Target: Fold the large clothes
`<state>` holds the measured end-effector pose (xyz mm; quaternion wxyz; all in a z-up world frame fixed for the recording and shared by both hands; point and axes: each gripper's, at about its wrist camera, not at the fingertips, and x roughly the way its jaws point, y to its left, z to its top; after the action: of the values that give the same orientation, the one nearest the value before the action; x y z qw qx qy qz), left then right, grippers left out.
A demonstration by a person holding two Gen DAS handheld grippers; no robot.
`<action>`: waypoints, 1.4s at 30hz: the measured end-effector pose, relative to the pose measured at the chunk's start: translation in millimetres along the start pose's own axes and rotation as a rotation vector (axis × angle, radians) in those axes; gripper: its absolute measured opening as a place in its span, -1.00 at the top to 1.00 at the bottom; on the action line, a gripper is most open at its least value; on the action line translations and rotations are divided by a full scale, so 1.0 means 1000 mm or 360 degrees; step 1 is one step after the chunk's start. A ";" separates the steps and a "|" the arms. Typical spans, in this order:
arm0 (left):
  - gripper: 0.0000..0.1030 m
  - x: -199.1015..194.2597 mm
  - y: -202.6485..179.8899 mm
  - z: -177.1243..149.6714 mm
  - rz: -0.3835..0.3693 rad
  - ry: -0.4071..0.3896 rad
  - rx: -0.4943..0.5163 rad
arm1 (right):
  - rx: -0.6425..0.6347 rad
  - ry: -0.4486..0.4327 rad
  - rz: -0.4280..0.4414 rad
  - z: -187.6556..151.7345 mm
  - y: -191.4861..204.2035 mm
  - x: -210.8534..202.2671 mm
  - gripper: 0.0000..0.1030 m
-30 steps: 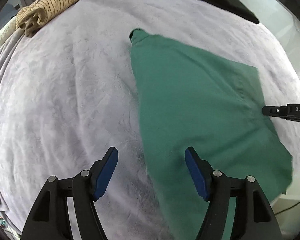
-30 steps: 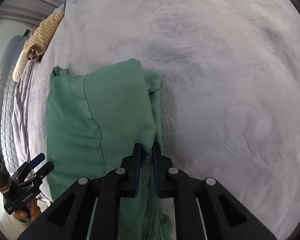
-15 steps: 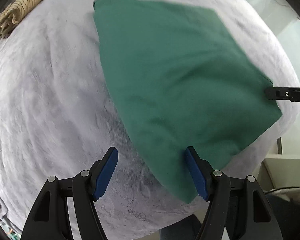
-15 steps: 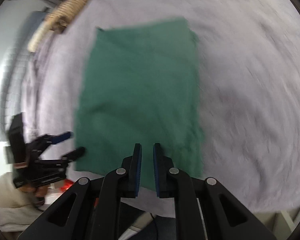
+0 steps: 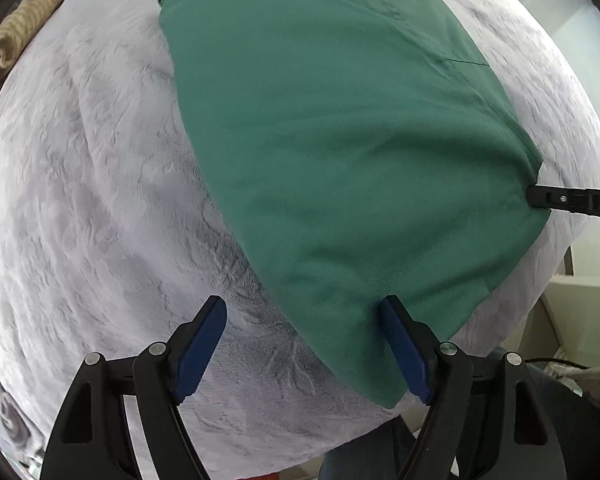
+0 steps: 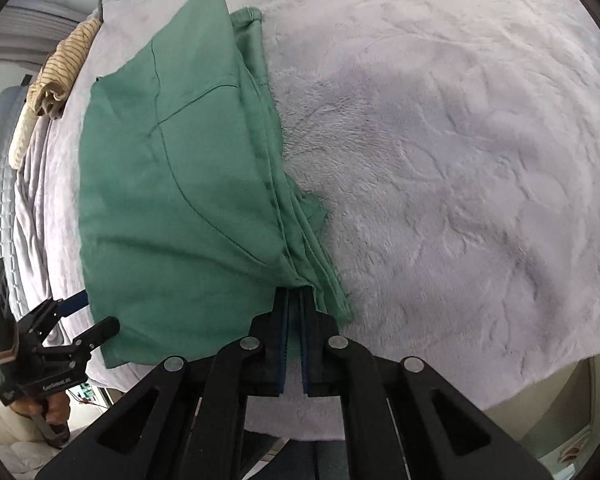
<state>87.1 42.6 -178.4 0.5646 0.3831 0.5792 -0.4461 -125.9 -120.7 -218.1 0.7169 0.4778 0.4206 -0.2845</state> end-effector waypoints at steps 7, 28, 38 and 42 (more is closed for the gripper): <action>-0.56 -0.026 -0.001 0.020 0.0064 -0.0064 0.0021 | 0.0029 -0.0124 0.0025 -0.010 -0.006 -0.047 0.84; -0.99 -0.055 0.014 0.027 0.0154 -0.0238 -0.0091 | -0.0083 -0.0232 -0.0113 -0.003 0.056 -0.078 0.84; -0.99 -0.070 0.024 0.021 0.0177 -0.0304 -0.0267 | -0.0164 -0.0296 -0.0148 -0.005 0.081 -0.091 -0.55; -0.99 -0.074 0.029 0.014 0.0164 -0.0329 -0.0352 | -0.0217 -0.0303 -0.0195 -0.005 0.095 -0.092 -0.61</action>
<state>124.2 42.9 -106.7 0.6821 0.2998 0.5431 -0.3872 -95.5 -79.4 -96.6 0.7656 0.3723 0.3975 -0.3426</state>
